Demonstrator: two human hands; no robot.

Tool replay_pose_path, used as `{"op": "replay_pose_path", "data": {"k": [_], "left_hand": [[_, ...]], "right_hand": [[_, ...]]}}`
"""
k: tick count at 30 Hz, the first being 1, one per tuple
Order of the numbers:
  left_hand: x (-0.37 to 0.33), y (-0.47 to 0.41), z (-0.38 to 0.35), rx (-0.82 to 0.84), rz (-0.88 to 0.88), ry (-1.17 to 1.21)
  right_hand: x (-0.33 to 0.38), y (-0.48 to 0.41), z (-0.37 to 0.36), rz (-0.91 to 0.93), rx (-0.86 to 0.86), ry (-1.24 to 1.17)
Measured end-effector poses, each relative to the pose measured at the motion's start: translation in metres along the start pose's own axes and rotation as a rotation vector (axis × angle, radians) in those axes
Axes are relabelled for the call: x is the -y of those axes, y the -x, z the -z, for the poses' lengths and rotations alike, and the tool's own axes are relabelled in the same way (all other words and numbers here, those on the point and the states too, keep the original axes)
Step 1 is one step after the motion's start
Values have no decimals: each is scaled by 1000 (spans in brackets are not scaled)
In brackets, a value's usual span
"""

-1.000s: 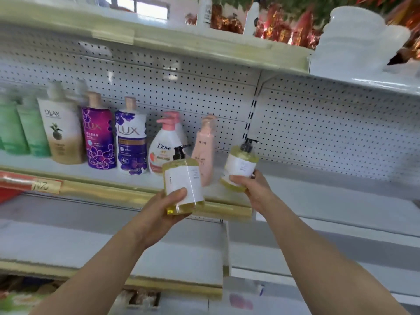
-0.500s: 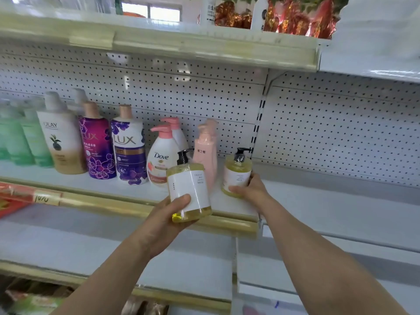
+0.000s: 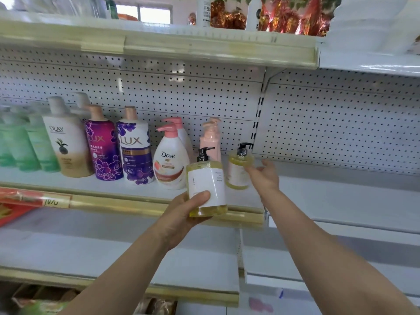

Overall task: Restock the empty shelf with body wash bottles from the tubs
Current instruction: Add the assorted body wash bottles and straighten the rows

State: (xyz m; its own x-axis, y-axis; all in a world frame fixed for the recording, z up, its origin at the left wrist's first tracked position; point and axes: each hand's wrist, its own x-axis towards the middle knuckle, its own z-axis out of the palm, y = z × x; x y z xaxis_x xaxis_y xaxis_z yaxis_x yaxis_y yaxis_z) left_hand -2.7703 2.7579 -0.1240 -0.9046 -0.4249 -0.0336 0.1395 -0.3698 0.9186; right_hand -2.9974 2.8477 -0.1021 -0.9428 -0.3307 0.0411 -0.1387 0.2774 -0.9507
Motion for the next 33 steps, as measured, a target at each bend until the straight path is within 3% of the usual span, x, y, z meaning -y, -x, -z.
{"op": "replay_pose_path", "data": {"k": [2,6,9,14,18,24,28,33], "left_hand": [[0,-3,-8,-11,-4,-8],[-2,-7,-22,8,6,-14],[-3,-9,-32,45,4,-3],[-4,-16,-40,122,-13,-50],[-7,-24,-37,140,-89,-286],[-25,-59,-29,-400,-345,-383],[-20,-83,-26,-528,-365,-460],[-13,-104,-18,-573,-403,-513]], "right_hand": [[21,25,6,51,7,-105],[48,67,22,71,542,-172],[53,78,33,97,646,-134],[53,78,46,47,645,-86],[54,69,48,92,620,-56],[51,32,42,93,429,-97],[41,19,35,75,344,-91],[17,6,24,63,322,-56]]}}
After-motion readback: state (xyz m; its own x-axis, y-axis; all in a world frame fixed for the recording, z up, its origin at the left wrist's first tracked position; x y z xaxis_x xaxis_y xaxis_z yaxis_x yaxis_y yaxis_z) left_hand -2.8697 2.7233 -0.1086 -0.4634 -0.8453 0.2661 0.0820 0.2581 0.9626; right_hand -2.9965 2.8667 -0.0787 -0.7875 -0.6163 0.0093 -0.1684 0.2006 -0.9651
